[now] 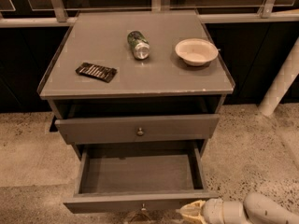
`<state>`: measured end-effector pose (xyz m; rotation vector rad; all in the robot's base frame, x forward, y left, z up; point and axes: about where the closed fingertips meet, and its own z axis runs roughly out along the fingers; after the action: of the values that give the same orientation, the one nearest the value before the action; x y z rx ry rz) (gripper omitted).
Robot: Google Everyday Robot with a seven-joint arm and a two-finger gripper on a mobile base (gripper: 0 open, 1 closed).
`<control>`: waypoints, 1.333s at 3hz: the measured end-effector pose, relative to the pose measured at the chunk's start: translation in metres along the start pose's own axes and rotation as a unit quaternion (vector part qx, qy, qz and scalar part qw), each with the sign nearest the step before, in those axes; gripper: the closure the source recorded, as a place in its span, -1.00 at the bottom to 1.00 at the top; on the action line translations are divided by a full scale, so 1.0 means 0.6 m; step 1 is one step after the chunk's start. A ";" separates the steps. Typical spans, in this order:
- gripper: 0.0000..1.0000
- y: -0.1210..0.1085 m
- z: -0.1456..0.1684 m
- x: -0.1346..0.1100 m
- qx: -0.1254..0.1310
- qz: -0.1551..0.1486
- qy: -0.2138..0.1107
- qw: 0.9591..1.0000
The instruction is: Close middle drawer
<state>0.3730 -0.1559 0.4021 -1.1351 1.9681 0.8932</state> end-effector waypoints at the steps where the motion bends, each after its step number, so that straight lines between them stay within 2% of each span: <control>1: 1.00 0.000 0.062 0.041 -0.014 0.034 0.004 0.999; 2: 1.00 -0.028 0.109 0.040 0.029 0.042 -0.002 0.999; 3: 1.00 -0.049 0.142 0.005 0.085 0.021 -0.016 0.996; 4: 1.00 -0.065 0.161 -0.036 0.143 -0.004 -0.022 0.989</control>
Offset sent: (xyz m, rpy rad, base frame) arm 0.0861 0.0315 -0.0921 -0.1317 -0.0667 -0.3287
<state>0.4378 -0.0822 0.3602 -0.9488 1.9770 0.6010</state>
